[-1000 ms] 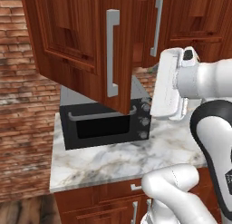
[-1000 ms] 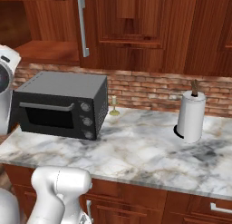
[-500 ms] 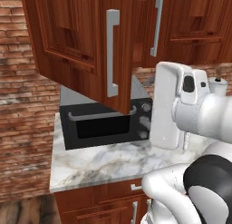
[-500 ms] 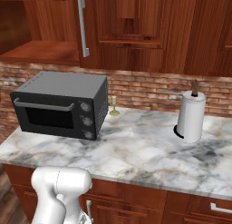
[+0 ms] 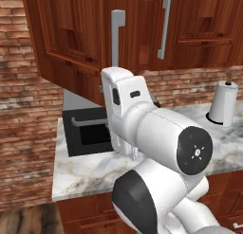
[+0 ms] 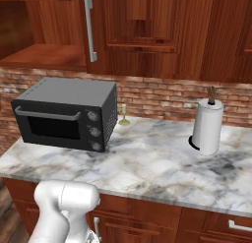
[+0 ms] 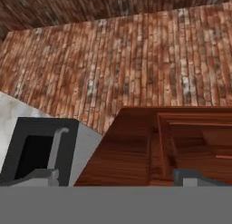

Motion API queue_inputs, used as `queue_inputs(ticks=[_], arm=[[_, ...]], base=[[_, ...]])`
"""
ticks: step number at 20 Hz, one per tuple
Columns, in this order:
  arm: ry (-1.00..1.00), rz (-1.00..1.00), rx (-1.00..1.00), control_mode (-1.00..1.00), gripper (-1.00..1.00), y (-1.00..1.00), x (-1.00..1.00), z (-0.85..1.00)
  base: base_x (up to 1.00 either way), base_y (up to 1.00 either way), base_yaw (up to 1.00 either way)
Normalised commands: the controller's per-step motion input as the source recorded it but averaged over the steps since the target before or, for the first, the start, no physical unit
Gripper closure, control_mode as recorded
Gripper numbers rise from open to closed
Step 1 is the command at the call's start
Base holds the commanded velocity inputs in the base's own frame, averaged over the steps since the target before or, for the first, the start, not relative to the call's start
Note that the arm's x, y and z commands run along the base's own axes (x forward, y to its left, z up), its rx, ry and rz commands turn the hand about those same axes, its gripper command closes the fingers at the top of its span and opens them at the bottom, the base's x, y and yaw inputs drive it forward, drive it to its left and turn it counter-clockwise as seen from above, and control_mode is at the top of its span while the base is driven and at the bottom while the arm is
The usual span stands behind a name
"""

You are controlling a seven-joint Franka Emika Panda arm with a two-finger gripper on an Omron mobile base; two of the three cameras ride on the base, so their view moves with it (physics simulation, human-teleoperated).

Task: Close all open cabinet doors.

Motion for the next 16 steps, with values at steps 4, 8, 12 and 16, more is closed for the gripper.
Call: queue_inputs(ticks=[4,8,12,16], arm=[[0.00,-0.30,-0.22,-1.00,-1.00,0.90,0.59,-0.01],[0.00,-0.26,-0.18,-1.00,-1.00,0.39,0.60,0.00],[0.00,-0.14,-0.12,-1.00,-1.00,-0.04,0.45,-0.04],[-0.02,0.00,-0.03,-1.00,-1.00,-0.47,0.21,-0.21]], base=[[0.00,0.00,0.00],[0.00,0.00,0.00],[0.00,0.00,0.00],[0.00,0.00,0.00]])
